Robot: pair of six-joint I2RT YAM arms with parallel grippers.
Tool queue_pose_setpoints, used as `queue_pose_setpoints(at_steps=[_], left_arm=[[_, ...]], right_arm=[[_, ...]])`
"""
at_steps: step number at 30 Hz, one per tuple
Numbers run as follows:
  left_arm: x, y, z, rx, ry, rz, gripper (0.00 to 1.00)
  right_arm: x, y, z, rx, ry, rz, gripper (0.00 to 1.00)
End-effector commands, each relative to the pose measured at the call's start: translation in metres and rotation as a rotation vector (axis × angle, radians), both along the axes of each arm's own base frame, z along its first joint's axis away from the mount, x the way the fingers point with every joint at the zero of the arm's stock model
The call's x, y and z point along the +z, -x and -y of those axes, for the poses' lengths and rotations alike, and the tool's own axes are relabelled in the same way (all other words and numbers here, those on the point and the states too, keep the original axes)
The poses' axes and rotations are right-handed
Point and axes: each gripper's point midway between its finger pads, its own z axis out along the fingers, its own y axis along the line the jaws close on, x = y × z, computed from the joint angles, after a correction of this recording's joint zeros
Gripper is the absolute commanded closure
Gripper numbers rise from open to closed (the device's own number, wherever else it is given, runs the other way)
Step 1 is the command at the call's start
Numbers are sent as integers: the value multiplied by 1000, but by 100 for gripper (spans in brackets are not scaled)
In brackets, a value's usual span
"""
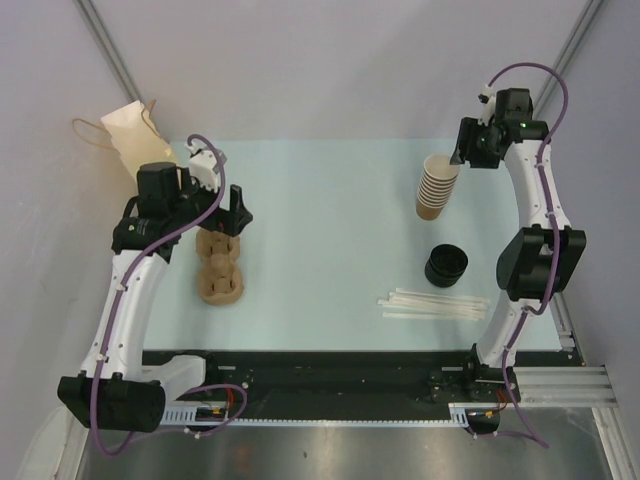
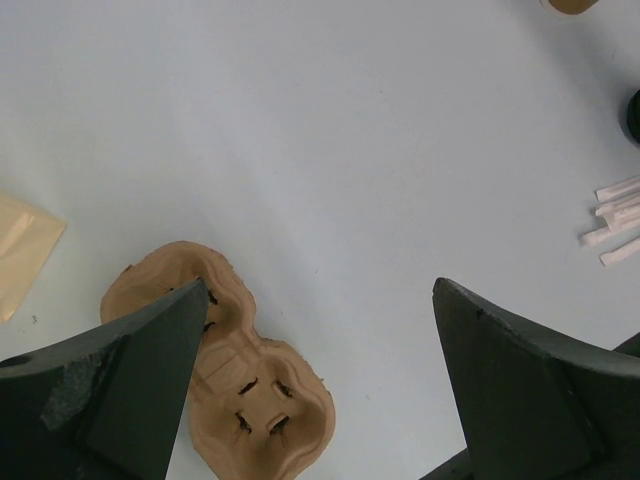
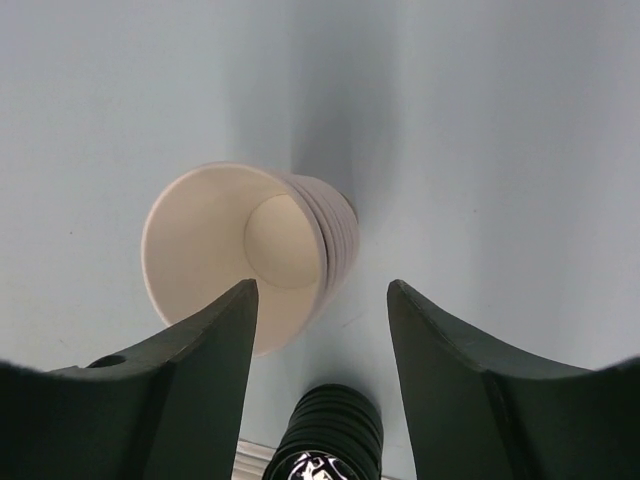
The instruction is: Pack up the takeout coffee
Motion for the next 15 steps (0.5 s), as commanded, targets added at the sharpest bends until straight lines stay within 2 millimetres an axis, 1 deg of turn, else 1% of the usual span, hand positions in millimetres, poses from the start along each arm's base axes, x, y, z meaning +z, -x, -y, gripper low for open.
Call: queue_pose_setpoints(at_steps=[1, 2, 3, 4, 10, 15], left_arm=[[20, -2, 6, -5, 33, 72, 0], [21, -3, 6, -6, 35, 77, 0], [21, -3, 6, -3, 35, 77, 0], [22, -3, 6, -5, 35, 80, 0], [25, -4, 6, -6, 31, 84, 0], [24, -5, 2, 12, 19, 85, 0]], right_arm=[[32, -15, -3, -26, -2, 99, 41], [30, -17, -2, -27, 2, 96, 42], [29, -17, -2, -31, 6, 96, 47], [29, -19, -2, -31, 6, 96, 49], [21, -25, -8, -18, -7, 83, 50], [16, -27, -8, -19, 2, 73, 50]])
